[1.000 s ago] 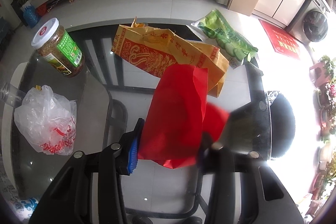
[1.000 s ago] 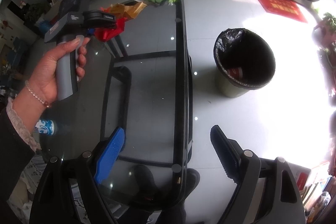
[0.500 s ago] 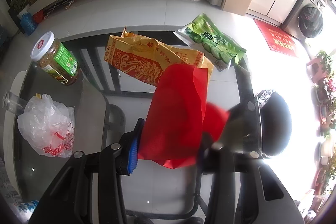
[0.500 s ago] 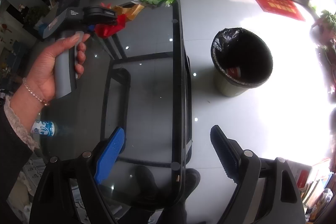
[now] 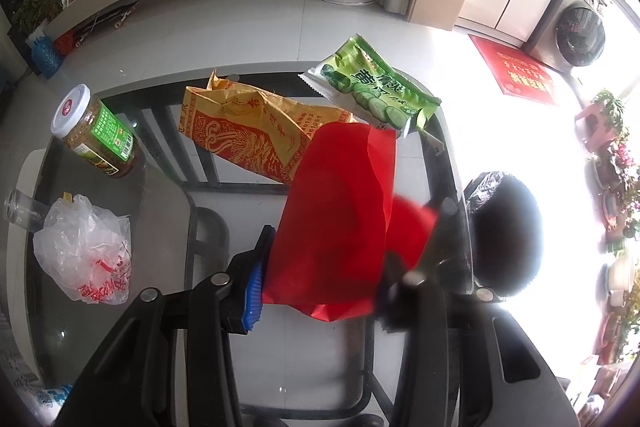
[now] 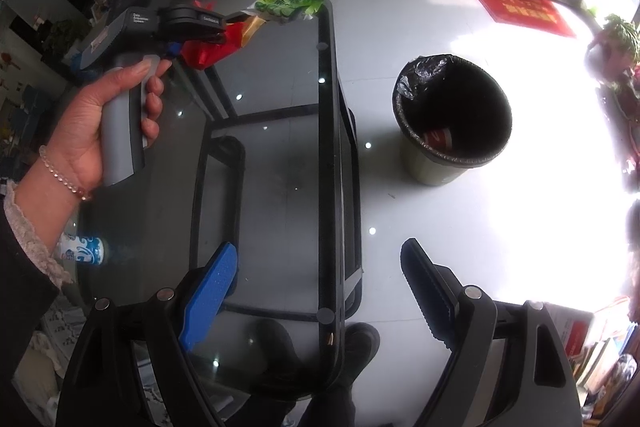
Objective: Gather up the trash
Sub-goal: 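Lift the red paper off the table with the left gripper, then carry the held red paper with the left gripper toward the trash bin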
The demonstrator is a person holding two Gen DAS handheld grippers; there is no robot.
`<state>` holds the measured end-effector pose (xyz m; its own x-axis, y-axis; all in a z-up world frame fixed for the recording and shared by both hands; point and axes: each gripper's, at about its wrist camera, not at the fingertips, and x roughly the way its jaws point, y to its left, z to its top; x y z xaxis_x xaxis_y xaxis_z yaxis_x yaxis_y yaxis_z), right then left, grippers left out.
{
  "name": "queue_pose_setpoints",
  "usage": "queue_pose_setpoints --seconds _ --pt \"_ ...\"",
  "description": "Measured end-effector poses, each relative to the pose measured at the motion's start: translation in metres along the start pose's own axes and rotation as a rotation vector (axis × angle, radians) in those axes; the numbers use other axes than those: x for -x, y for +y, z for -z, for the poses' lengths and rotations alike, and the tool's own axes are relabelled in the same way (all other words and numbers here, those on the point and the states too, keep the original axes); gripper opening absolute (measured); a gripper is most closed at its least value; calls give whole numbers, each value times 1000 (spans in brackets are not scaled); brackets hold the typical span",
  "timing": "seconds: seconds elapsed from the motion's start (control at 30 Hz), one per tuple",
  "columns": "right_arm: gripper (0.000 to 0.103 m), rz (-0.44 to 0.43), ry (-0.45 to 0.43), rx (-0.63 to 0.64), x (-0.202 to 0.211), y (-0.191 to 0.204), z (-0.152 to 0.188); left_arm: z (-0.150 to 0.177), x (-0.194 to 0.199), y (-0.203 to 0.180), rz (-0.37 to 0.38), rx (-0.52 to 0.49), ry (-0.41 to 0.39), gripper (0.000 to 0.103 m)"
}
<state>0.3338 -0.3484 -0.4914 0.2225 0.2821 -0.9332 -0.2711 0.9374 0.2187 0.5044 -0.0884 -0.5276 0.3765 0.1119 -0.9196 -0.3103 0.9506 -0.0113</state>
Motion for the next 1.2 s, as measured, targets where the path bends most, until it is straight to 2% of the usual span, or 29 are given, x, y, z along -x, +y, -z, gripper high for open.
queue_pose_setpoints --seconds 0.9,1.2 --pt "81 21 -24 -80 12 -26 8 -8 7 -54 38 -77 -14 43" --pt "81 27 -20 -93 11 -30 11 -12 8 -55 42 -73 -19 43"
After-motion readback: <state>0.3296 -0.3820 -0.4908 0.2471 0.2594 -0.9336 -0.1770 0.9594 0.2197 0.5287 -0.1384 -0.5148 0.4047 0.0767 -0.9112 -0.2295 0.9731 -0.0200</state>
